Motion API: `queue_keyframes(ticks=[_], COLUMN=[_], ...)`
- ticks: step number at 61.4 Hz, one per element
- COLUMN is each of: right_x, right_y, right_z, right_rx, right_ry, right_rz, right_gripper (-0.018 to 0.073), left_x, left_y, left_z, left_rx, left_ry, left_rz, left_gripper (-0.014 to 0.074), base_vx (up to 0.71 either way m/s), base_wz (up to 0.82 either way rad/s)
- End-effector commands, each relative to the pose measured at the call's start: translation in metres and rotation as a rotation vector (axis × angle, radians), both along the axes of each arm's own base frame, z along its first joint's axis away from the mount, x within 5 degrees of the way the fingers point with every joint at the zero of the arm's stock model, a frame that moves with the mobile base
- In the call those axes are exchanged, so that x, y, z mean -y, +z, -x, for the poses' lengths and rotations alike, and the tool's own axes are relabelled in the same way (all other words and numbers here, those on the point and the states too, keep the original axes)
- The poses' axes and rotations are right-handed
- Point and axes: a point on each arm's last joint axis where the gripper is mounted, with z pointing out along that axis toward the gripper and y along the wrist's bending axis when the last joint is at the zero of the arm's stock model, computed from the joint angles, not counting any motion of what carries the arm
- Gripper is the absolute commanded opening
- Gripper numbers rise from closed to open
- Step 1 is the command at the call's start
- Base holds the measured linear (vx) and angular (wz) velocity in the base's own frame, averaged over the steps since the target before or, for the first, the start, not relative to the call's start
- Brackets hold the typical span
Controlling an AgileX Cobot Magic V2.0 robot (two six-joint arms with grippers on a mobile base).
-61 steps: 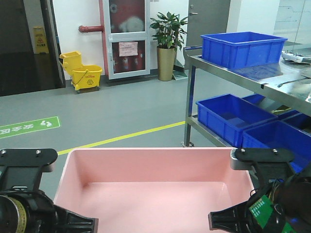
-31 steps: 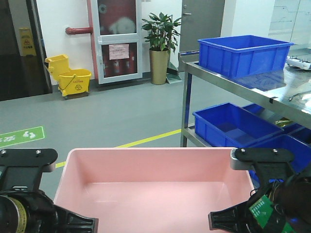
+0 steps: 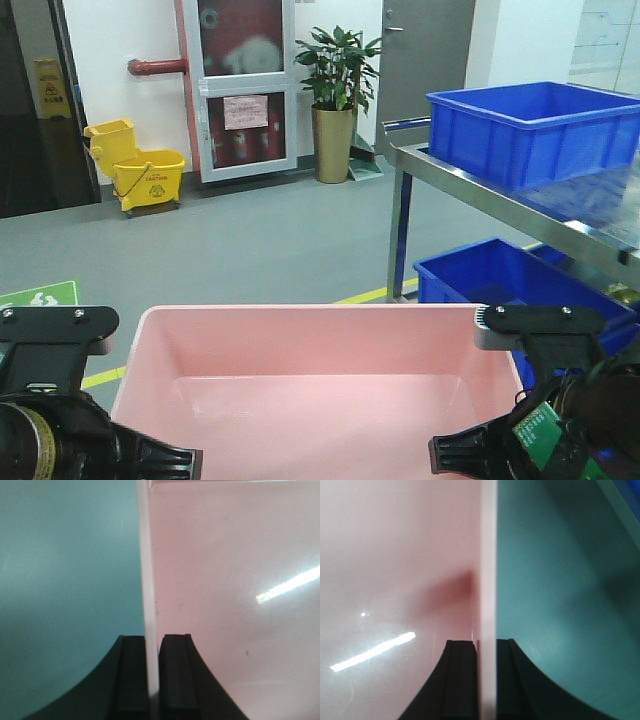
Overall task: Grab pink bin and stack on right shelf
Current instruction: 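Carry the pink bin with both grippers to the metal shelf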
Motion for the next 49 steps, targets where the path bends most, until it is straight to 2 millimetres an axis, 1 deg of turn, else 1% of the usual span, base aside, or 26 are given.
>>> queue_keyframes(ticks=[1, 14, 26, 36, 49], right_x=[0.0018, 0.0018, 0.0018, 0.0018, 0.0018], right_y=[0.0188, 0.0188, 0.0188, 0.0188, 0.0188], right_z=[-0.0016, -0.0016, -0.0016, -0.0016, -0.0016], right_rx=[0.11, 0.11, 0.11, 0.11, 0.111], right_ry=[0.027, 0.027, 0.027, 0.027, 0.027], right_rz=[-0.021, -0.021, -0.021, -0.022, -0.021], right_gripper=[0.0074, 0.0074, 0.0074, 0.0074, 0.0074], left_x=[0.0009, 0.0009, 0.0009, 0.0009, 0.0009], left_y=[0.0193, 0.0193, 0.0193, 0.0193, 0.0193], left_z=[0.0003, 0.0003, 0.0003, 0.0003, 0.0003], left_rx=[0.103, 0.103, 0.103, 0.103, 0.103], left_ry=[-0.034, -0.034, -0.034, -0.034, -0.034], left_rz=[0.056, 0.056, 0.056, 0.056, 0.056], left_gripper=[0.0074, 0.0074, 0.0074, 0.0074, 0.0074], base_vx=[0.48, 0.47, 0.45, 0.42, 0.39], base_wz=[0.09, 0.05, -0.1, -0.29, -0.46])
